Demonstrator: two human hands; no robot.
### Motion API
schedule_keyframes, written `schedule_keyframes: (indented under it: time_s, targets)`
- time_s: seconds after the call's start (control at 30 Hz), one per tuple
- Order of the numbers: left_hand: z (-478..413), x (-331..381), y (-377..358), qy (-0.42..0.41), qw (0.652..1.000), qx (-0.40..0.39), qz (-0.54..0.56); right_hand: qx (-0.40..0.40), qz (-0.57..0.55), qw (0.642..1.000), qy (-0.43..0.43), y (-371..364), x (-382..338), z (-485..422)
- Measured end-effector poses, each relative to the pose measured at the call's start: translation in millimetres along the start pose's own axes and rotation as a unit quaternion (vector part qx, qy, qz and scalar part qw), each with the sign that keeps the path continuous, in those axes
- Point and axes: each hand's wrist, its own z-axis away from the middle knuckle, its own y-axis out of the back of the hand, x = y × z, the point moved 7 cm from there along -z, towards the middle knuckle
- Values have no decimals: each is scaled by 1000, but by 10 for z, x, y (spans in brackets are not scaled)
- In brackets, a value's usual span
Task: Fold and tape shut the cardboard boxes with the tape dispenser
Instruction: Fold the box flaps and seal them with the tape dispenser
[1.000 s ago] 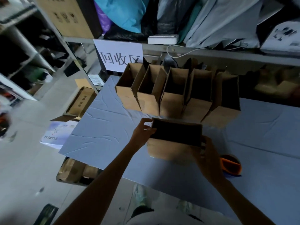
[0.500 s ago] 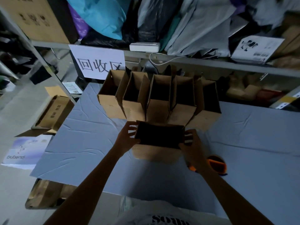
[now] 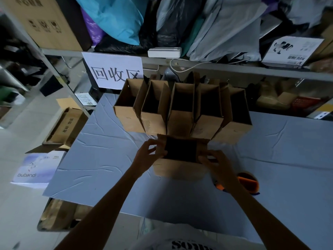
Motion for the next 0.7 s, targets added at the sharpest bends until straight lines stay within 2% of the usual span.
schedule_keyframes:
  time_s: [0.1, 0.2, 0.37, 0.47, 0.6, 0.7]
  targets:
    - [7, -22, 15, -29, 998, -11, -61, -40, 7, 999, -8, -39, 77, 35]
    - [41, -19, -19, -92, 988, -46, -115, -33, -3, 999, 11, -13, 110, 30]
    - [51, -59, -6, -93, 987, 64, -117, 26, -29, 999, -29, 1, 187, -17]
    - [22, -49, -37, -80, 991, 62, -86, 64, -57, 995, -40, 4, 170, -24]
    - [-48, -2, -46, -103, 980, 28, -168, 3, 148, 987, 69, -37, 25, -128]
    - [-34, -37, -26, -87, 973, 45, -211, 4, 153, 988, 37, -37, 114, -139]
